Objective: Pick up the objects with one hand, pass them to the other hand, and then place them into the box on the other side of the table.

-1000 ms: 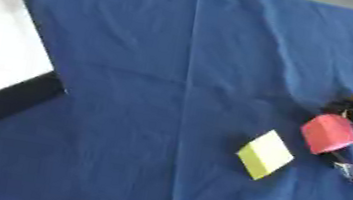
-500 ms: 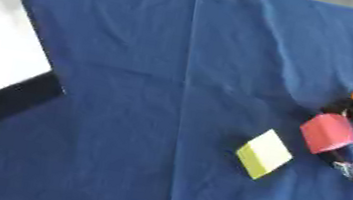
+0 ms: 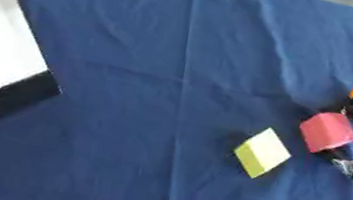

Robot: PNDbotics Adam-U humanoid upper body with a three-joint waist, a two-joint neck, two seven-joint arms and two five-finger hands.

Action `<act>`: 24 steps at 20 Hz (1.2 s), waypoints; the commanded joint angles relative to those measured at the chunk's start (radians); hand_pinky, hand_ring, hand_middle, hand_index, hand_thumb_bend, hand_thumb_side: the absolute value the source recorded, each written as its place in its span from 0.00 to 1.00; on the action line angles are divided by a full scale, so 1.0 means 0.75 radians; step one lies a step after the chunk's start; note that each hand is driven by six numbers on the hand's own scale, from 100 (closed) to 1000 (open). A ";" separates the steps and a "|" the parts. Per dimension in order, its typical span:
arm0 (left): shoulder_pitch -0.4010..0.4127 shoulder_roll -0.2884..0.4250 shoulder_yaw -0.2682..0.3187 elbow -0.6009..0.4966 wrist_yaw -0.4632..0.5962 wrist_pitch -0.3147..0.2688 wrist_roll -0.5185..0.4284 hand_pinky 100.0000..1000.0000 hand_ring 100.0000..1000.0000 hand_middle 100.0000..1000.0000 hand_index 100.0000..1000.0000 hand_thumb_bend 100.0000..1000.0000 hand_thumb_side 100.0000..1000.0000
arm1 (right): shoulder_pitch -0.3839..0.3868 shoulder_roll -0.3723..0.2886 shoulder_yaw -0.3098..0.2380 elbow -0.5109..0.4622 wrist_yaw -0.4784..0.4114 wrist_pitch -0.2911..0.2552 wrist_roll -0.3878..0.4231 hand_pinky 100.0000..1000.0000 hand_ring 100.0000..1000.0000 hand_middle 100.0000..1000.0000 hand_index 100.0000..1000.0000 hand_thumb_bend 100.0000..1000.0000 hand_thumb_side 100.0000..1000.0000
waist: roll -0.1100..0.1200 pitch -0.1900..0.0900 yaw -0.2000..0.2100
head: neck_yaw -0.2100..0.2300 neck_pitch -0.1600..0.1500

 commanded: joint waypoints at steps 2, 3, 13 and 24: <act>-0.002 0.019 0.000 -0.026 -0.004 0.001 0.000 0.71 0.62 0.62 0.75 0.02 0.93 | -0.006 -0.038 -0.012 -0.011 -0.004 -0.012 -0.023 0.91 0.73 0.59 0.76 0.36 0.00 | 0.021 -0.001 -0.005 | -0.006 -0.012; -0.002 0.019 0.000 -0.026 -0.005 0.001 0.000 0.71 0.62 0.62 0.75 0.02 0.93 | -0.006 -0.039 -0.011 -0.011 -0.008 -0.015 -0.026 0.91 0.73 0.59 0.76 0.36 0.00 | 0.021 -0.001 -0.005 | -0.007 -0.012; 0.005 0.022 -0.002 -0.026 -0.004 0.002 -0.002 0.71 0.62 0.62 0.75 0.02 0.92 | -0.020 -0.058 -0.002 -0.011 -0.062 -0.071 -0.115 0.88 0.63 0.43 0.62 0.34 0.00 | 0.022 -0.015 -0.017 | -0.001 0.005; 0.016 0.031 -0.001 -0.026 0.001 -0.002 -0.004 0.71 0.62 0.63 0.75 0.01 0.91 | -0.046 -0.103 -0.021 -0.011 -0.195 -0.130 -0.143 0.87 0.61 0.43 0.62 0.31 0.00 | 0.023 -0.045 -0.040 | 0.014 0.020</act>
